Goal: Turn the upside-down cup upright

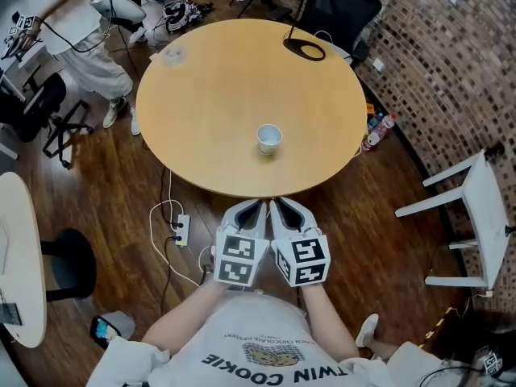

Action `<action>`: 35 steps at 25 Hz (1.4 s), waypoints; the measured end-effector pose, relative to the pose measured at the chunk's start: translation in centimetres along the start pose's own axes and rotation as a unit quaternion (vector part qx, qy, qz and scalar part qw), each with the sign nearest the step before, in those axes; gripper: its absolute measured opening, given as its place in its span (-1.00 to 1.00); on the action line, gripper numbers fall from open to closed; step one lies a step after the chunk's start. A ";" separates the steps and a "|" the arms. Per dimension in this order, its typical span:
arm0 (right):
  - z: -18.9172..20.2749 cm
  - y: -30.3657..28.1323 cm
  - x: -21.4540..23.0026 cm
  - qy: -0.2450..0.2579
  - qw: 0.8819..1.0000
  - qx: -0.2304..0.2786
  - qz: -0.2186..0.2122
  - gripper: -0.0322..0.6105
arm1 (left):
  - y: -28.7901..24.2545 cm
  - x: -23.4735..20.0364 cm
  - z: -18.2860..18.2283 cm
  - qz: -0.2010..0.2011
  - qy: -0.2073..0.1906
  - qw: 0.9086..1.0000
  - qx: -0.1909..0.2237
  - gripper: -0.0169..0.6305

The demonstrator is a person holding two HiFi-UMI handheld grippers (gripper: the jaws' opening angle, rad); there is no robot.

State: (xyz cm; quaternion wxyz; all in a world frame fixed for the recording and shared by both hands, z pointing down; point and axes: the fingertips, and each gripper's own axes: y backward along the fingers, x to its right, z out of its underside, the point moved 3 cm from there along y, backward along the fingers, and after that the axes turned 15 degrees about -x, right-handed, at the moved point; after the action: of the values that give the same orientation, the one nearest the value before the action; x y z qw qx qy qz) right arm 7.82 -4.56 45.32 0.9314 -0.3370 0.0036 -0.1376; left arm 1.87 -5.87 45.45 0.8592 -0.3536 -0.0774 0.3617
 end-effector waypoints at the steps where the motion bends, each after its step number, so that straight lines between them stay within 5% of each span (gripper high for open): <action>1: -0.7 -0.8 0.1 0.002 1.000 -0.004 0.004 -0.84 | -0.4 -0.9 -0.5 0.005 0.000 1.000 -0.001 -0.93; 7: -4.1 -5.9 0.5 0.026 0.999 -0.024 0.031 -0.77 | -2.3 -5.7 -3.0 0.029 -0.010 1.000 -0.002 -0.93; 12: -5.5 -9.2 1.3 0.109 0.990 -0.065 0.059 -0.75 | -3.5 -8.6 -4.1 0.038 -0.008 0.999 -0.005 -0.93; 22: -7.0 -15.7 4.7 0.292 0.941 -0.161 0.055 -0.74 | -6.7 -11.8 -5.7 0.023 0.016 0.999 -0.015 -0.93; 35: -5.4 -20.6 6.6 0.405 0.880 -0.249 -0.011 -0.67 | -10.1 -14.4 -8.2 -0.023 0.070 0.997 -0.010 -0.93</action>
State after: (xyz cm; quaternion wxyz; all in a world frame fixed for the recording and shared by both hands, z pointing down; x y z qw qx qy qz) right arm 8.41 -24.78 54.64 0.7326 -0.4728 0.4104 -0.2672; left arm 0.35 -25.10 47.87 0.8670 -0.3844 -0.0287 0.3157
